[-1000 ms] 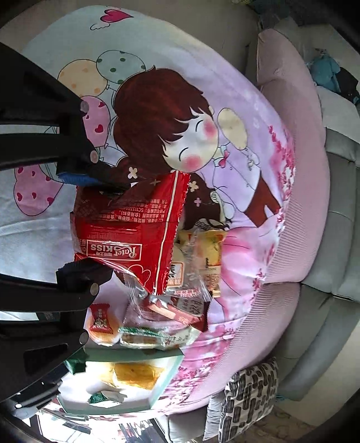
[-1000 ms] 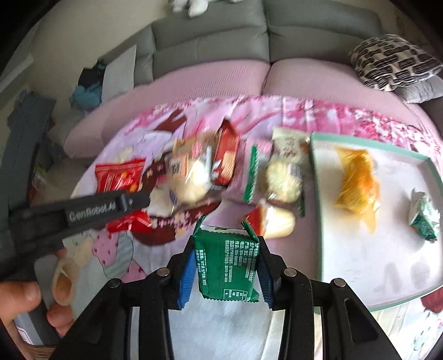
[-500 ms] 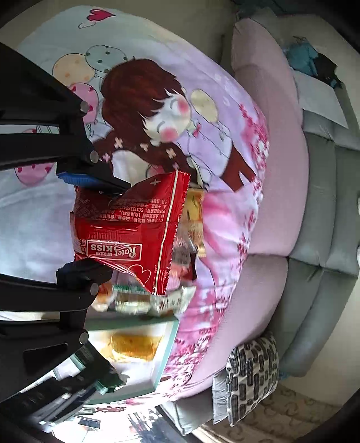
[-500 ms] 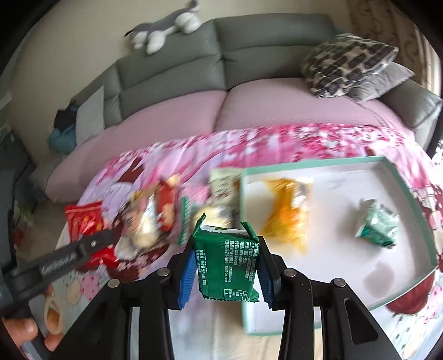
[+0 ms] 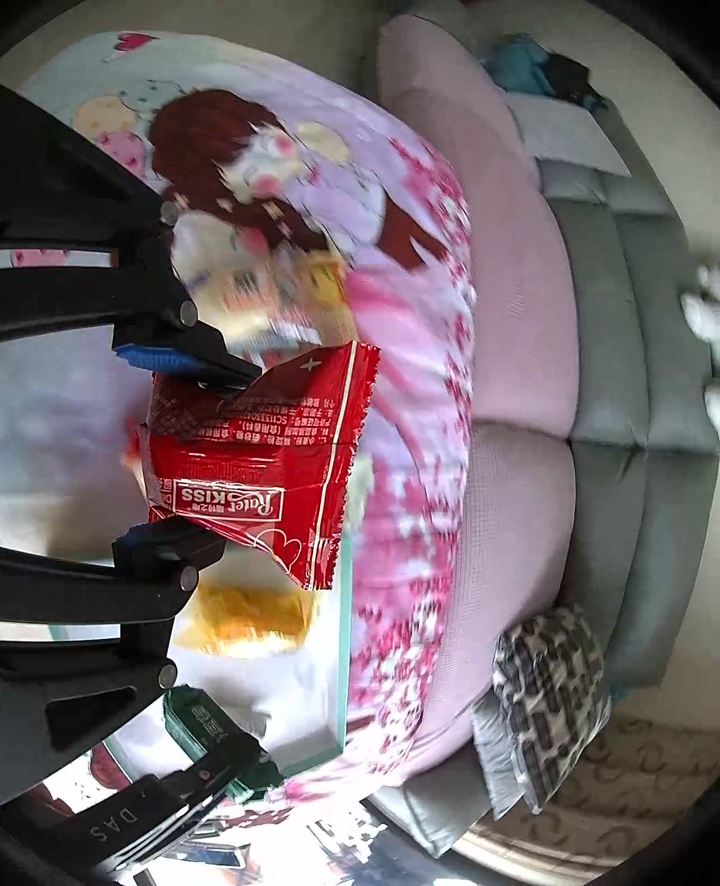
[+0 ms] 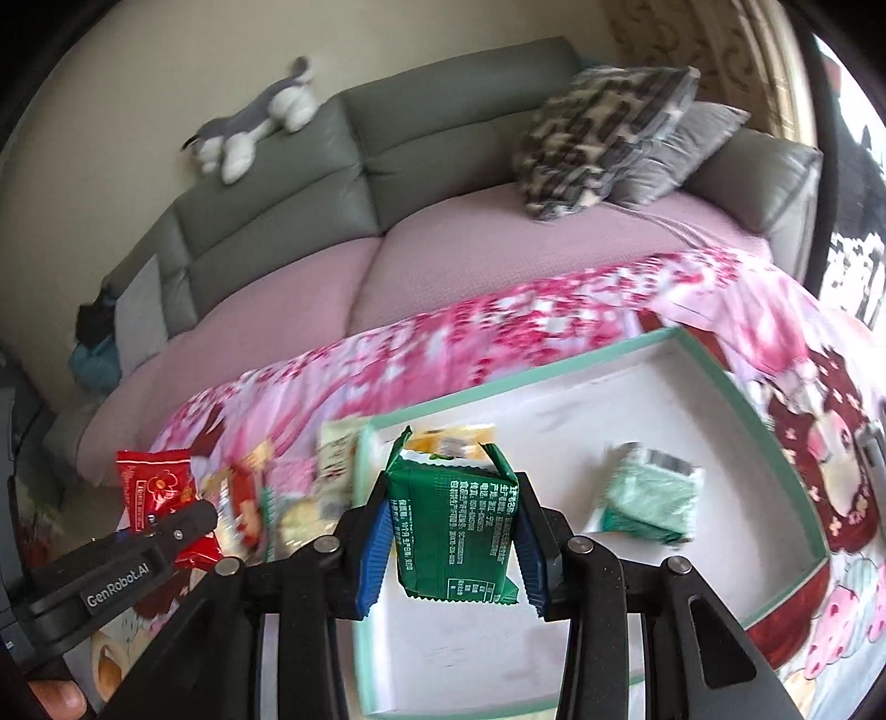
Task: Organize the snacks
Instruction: 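Carry red bag into tray and release while right drops dark green packet in tray, then withdraw both open tools from the tray toward the pile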
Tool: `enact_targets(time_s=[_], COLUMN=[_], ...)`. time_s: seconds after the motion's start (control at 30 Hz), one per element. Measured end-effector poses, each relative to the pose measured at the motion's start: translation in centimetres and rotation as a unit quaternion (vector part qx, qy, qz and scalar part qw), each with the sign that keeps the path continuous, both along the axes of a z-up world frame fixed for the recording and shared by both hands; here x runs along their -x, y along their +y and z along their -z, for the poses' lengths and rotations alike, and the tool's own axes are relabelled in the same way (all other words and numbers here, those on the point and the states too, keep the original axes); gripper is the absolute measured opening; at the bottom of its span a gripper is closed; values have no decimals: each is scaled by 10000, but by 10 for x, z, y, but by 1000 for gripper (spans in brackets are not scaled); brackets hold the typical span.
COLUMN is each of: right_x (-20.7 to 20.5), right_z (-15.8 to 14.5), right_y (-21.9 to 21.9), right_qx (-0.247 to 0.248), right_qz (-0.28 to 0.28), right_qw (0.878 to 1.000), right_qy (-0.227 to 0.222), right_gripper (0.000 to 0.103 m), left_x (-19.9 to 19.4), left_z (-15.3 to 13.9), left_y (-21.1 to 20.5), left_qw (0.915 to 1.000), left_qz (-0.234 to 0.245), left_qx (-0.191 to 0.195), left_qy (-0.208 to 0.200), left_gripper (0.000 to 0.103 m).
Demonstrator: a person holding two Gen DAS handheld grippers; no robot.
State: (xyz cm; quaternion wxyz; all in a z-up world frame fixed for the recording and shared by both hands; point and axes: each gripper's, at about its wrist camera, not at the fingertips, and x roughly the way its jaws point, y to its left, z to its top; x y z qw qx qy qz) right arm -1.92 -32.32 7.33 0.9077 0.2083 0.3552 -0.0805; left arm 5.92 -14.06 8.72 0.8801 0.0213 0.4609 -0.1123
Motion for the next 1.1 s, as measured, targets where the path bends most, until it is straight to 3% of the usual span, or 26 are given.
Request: enact_targets(time_s=[0.17,0.43,0.6,0.8,0.87,1.0,1.1], right_x=[10,24,29,29,28,27,26], right_z=[5,14,22,23,23,24,25], right_y=[-40,-78,-92,-91,-89,-86,-84], right_qx=[-259,-104,-324,-260,-232,-157,-106], right_qz=[423,915,1106,1109,1099,1088,1061], right_qw=[9988,9957,9933,9934,9935,9936,9939], right_qy=[-49,16,70,170,198,268,295], right_gripper=[42,42,42,42,42,42,42], left_x=[3,6,13,16,16,16,17], left_z=[0,38,50,53,53,52,48], left_y=[-42,-96,-109,-105,-104,-99,-96], left_qw=[9989,9951,9931,9933,9934,9934,9941], left_qz=[448,905,1097,1053,1039,996,965], left_qx=[50,316,210,148,129,129,101], left_qy=[-90,242,366,444,473,552,494], left_gripper=[45,45,45,45,48,70,70])
